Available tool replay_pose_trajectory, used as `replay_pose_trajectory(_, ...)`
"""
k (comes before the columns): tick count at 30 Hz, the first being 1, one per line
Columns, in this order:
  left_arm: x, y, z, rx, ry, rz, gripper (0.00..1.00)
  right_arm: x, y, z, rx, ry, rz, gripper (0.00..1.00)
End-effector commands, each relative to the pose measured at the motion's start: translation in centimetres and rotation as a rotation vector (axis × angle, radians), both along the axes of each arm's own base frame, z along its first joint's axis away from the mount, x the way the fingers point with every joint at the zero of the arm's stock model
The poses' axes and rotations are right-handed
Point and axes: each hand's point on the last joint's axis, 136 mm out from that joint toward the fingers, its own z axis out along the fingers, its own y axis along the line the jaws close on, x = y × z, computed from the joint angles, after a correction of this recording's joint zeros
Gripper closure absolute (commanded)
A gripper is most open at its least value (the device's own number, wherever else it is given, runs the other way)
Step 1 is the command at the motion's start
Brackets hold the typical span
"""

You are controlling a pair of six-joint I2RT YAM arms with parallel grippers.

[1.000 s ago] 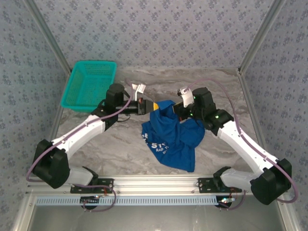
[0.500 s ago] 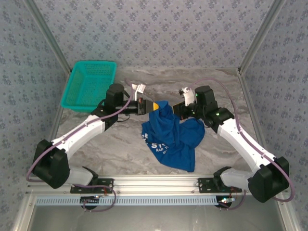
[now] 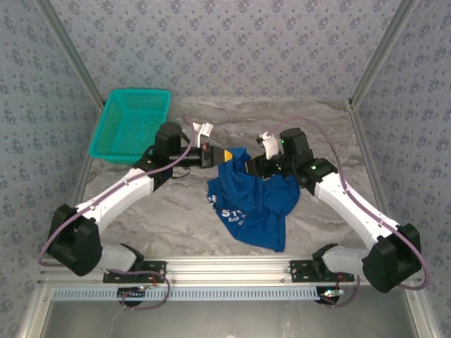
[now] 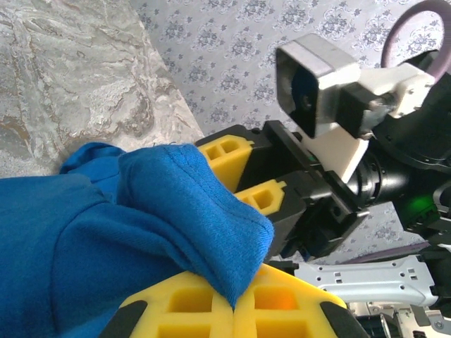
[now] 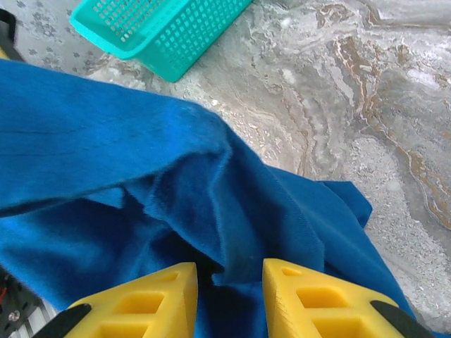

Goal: Fold the inside-out t-shirt

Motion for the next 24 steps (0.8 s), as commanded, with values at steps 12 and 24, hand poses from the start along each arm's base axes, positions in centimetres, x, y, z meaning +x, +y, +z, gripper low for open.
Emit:
replay_pose_trajectory(12, -0.5, 0.4, 2.5, -0.037, -0.081, -0.014, 1.0, 2.2, 1.6, 1.7, 0.016, -0.06, 0.02, 0.78)
replay_pose_trajectory(24, 6.7, 5.4, -5.3, 0.384, -0.078, 0.406, 0.98, -3.2, -1.0, 9.6, 0.299, 0.107, 0.108, 1.0)
